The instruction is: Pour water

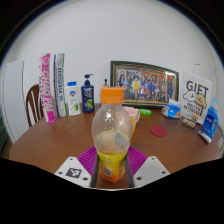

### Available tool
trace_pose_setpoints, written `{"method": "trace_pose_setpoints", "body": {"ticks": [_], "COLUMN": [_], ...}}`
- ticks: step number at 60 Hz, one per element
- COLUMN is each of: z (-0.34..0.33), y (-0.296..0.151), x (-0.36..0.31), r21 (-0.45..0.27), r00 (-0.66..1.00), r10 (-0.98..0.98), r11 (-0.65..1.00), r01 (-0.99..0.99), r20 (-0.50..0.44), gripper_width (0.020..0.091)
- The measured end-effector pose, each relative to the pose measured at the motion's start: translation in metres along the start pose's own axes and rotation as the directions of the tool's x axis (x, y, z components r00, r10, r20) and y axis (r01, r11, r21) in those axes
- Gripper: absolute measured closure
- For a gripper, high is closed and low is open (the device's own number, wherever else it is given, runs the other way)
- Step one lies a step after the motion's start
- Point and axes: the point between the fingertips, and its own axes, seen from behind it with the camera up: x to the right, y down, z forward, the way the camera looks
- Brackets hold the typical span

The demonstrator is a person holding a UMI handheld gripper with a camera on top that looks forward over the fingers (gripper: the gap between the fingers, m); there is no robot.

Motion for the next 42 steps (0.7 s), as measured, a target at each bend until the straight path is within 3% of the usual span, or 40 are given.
{"method": "trace_pose_setpoints", "body": {"ticks": [4,6,7,15,19,32,42], "z": [0.000,-0.002,-0.002,-0.008,-0.006,0.014,0.051], "y": [0.000,-0.001,-0.001,-0.021,-0.043,-0.154,-0.230], "x": [-0.001,-0.002,-0.004,-0.020,-0.042,-0.102,-0.124], "r21": [0.003,0.003,0.001,0.017,0.042,0.097,-0.031], "r00": [1.000,1.000,1.000,0.996,0.998,0.941,0.626], "r10": [-0.017,-0.022,-0.024,-0.083,-0.065,0.269,0.678], "r11": [1.000,1.000,1.000,0.996,0.997,0.951,0.688], "r01": [0.017,0.022,0.024,0.083,0.064,-0.293,-0.725], "r20": [-0.004,-0.008,-0.008,-0.025,0.010,0.205,0.386], "gripper_width": [0.0758,0.0764,0.0813,0.0845,0.0844,0.0846,0.0847]}}
